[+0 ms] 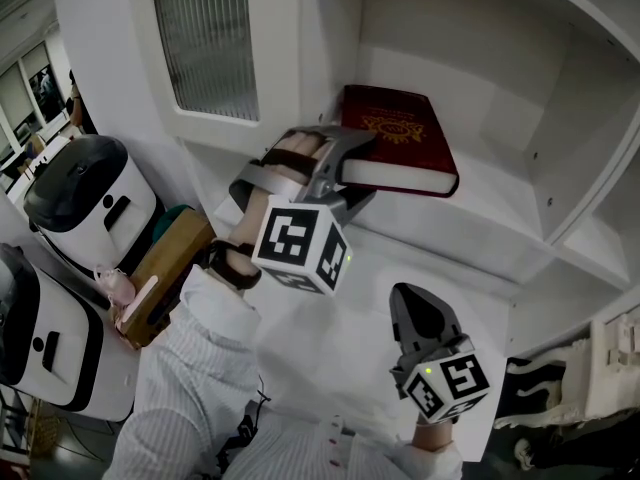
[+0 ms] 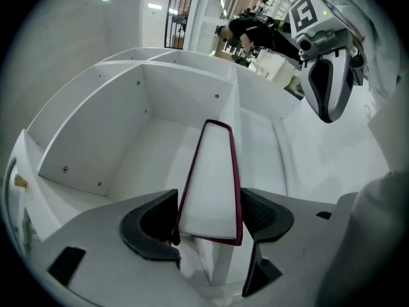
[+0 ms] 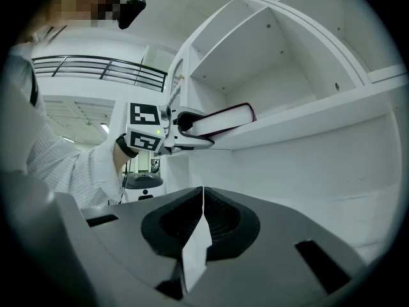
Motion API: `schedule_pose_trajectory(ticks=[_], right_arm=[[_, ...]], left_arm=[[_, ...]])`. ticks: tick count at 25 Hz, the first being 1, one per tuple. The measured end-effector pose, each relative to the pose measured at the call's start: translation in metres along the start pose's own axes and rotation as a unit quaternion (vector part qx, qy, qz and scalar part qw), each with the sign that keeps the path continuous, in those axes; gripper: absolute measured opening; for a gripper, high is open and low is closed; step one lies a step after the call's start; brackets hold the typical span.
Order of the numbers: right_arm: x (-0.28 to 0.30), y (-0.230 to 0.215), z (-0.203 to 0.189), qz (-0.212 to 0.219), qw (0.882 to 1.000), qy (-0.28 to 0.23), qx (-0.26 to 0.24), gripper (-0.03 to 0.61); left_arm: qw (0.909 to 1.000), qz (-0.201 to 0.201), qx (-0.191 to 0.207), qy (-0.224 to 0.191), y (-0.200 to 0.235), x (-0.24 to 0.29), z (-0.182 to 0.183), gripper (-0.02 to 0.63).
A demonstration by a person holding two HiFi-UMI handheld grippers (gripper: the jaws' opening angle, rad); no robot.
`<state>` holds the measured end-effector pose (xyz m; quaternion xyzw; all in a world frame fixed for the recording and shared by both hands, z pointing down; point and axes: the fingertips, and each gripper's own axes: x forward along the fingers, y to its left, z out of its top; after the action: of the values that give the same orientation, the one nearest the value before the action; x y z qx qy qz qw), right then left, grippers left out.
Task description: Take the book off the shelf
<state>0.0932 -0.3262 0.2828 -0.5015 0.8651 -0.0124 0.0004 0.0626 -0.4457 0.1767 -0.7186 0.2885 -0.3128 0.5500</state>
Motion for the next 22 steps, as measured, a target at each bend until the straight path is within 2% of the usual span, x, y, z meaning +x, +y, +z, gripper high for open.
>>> schedule_pose_trajectory(ticks=[9,22], right_arm=[[-0.007,-0.003,0.002,-0.005,1.0,-0.005,-0.002,0.015],[-0.014,0.005,0.007,0.004,1.0,-0.01,-0.008,0.015]], left_arm=[[0.9998,0.01,0.009,0.013,-0.001,-0.004,0.001,0.301],[0.9995,0.02,-0.026,0.002,0.0,-0.034,0.009,0.271]])
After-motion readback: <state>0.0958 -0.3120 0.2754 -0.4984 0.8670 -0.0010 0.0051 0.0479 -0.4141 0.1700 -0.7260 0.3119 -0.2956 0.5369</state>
